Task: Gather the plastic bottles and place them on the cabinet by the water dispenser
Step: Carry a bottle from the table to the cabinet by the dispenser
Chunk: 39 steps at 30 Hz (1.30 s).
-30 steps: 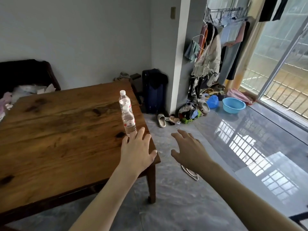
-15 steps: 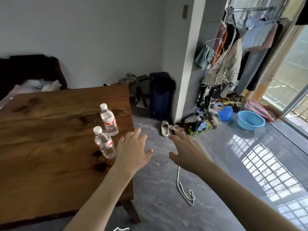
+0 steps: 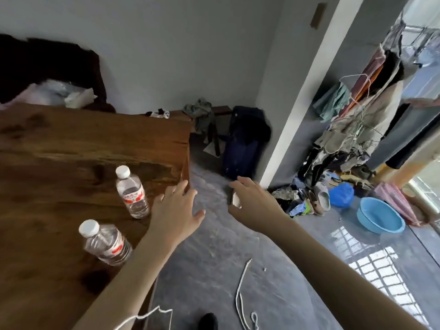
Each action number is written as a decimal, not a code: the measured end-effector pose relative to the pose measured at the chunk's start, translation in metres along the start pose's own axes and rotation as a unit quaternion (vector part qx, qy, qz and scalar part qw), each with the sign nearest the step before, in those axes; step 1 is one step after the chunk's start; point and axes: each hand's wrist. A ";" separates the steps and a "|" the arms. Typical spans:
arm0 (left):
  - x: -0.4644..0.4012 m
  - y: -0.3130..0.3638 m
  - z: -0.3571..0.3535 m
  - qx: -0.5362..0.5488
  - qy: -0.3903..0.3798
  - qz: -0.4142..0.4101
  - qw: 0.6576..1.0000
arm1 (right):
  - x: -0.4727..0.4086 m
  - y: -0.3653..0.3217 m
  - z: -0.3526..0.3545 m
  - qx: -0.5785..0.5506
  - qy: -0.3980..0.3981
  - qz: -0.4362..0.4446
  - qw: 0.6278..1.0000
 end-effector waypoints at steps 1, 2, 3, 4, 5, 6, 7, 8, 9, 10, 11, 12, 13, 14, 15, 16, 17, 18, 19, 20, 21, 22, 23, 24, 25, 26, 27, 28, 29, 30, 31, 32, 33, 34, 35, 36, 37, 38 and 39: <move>-0.013 0.002 -0.001 0.000 0.002 0.006 1.000 | -0.014 0.006 0.004 0.005 0.002 0.006 1.000; -0.025 0.004 -0.001 -0.001 0.005 0.012 1.000 | -0.027 0.012 0.008 0.007 0.003 0.010 1.000; -0.036 0.006 -0.002 0.001 0.006 0.017 1.000 | -0.039 0.017 0.011 0.008 0.002 0.015 1.000; -0.045 0.007 -0.002 0.001 0.003 0.023 1.000 | -0.049 0.021 0.014 0.009 -0.004 0.019 1.000; -0.053 0.009 -0.003 0.002 0.000 0.028 1.000 | -0.059 0.023 0.015 0.009 -0.010 0.026 1.000; -0.060 0.009 -0.004 0.002 -0.002 0.033 0.999 | -0.069 0.026 0.015 0.011 -0.016 0.036 0.999; -0.067 0.008 -0.004 0.002 -0.001 0.040 0.999 | -0.082 0.028 0.016 0.015 -0.022 0.049 0.998; -0.073 0.007 -0.003 0.003 0.001 0.049 0.999 | -0.093 0.028 0.017 0.017 -0.027 0.059 0.998; -0.079 0.006 -0.002 0.005 0.006 0.058 0.998 | -0.105 0.028 0.017 0.018 -0.029 0.068 0.997; -0.084 0.005 -0.002 0.007 0.012 0.069 0.998 | -0.117 0.027 0.017 0.018 -0.029 0.079 0.996; -0.090 0.003 -0.003 0.009 0.016 0.079 0.997 | -0.129 0.026 0.017 0.016 -0.029 0.090 0.995; -0.095 0.002 -0.005 0.010 0.019 0.090 0.996 | -0.141 0.024 0.016 0.013 -0.030 0.103 0.994; -0.100 0.001 -0.008 0.010 0.020 0.102 0.995 | -0.153 0.023 0.014 0.011 -0.032 0.121 0.992; -0.106 0.000 -0.011 0.008 0.020 0.116 0.993 | -0.166 0.021 0.012 0.012 -0.036 0.141 0.989; -0.111 0.000 -0.013 0.008 0.020 0.130 0.991 | -0.178 0.020 0.011 0.016 -0.040 0.159 0.986; -0.117 -0.001 -0.016 0.011 0.021 0.142 0.990 | -0.191 0.019 0.009 0.018 -0.044 0.175 0.983; -0.123 -0.001 -0.017 0.014 0.025 0.155 0.988 | -0.203 0.019 0.007 0.017 -0.046 0.191 0.980; -0.129 -0.001 -0.018 0.015 0.031 0.168 0.985 | -0.216 0.018 0.004 0.014 -0.048 0.209 0.977; -0.135 -0.001 -0.019 0.016 0.039 0.183 0.982 | -0.228 0.017 0.003 0.013 -0.050 0.230 0.972; -0.140 0.000 -0.020 0.018 0.046 0.199 0.979 | -0.239 0.016 0.001 0.015 -0.055 0.250 0.967; -0.146 0.001 -0.020 0.022 0.052 0.214 0.975 | -0.249 0.015 0.001 0.015 -0.059 0.269 0.961; -0.150 0.002 -0.020 0.029 0.057 0.229 0.971 | -0.259 0.015 0.000 0.014 -0.061 0.288 0.956; -0.155 0.003 -0.021 0.036 0.063 0.242 0.967 | -0.267 0.014 -0.001 0.017 -0.061 0.307 0.949; -0.158 0.003 -0.021 0.042 0.072 0.254 0.963 | -0.275 0.012 -0.001 0.025 -0.063 0.327 0.943; -0.160 0.003 -0.020 0.048 0.083 0.268 0.959 | -0.282 0.010 -0.002 0.036 -0.065 0.346 0.935; -0.161 0.003 -0.020 0.054 0.094 0.283 0.953 | -0.289 0.006 -0.003 0.046 -0.068 0.366 0.927; -0.160 0.002 -0.020 0.058 0.105 0.299 0.947 | -0.295 0.001 -0.003 0.053 -0.069 0.386 0.918; -0.158 0.000 -0.021 0.060 0.113 0.315 0.940 | -0.300 -0.004 -0.005 0.058 -0.071 0.405 0.910; -0.156 -0.001 -0.022 0.063 0.118 0.329 0.935 | -0.305 -0.010 -0.007 0.060 -0.071 0.422 0.902; -0.153 -0.003 -0.022 0.067 0.123 0.340 0.930 | -0.308 -0.017 -0.010 0.061 -0.073 0.437 0.895; -0.149 -0.005 -0.023 0.070 0.130 0.349 0.925 | -0.309 -0.024 -0.013 0.062 -0.075 0.451 0.887; -0.147 -0.007 -0.022 0.069 0.138 0.356 0.922 | -0.309 -0.029 -0.016 0.063 -0.075 0.462 0.881; -0.145 -0.009 -0.021 0.066 0.152 0.363 0.917 | -0.310 -0.036 -0.020 0.066 -0.075 0.476 0.874; -0.142 -0.012 -0.019 0.063 0.168 0.373 0.910 | -0.311 -0.043 -0.024 0.070 -0.077 0.489 0.866; -0.140 -0.014 -0.016 0.063 0.189 0.383 0.902 | -0.311 -0.051 -0.028 0.075 -0.080 0.501 0.859; -0.136 -0.017 -0.013 0.063 0.211 0.391 0.894 | -0.312 -0.059 -0.031 0.081 -0.083 0.511 0.851; -0.131 -0.019 -0.011 0.064 0.233 0.398 0.885 | -0.312 -0.067 -0.034 0.084 -0.084 0.520 0.846; -0.127 -0.022 -0.010 0.069 0.253 0.402 0.877 | -0.312 -0.075 -0.036 0.085 -0.086 0.524 0.843; -0.122 -0.024 -0.009 0.075 0.270 0.405 0.870 | -0.312 -0.082 -0.038 0.087 -0.088 0.528 0.840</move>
Point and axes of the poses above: each hand's wrist, its own x-axis away from the middle knuckle, its own z-axis out of the back of the hand, y = z × x, and after that the axes turned 14 degrees about x, right-handed
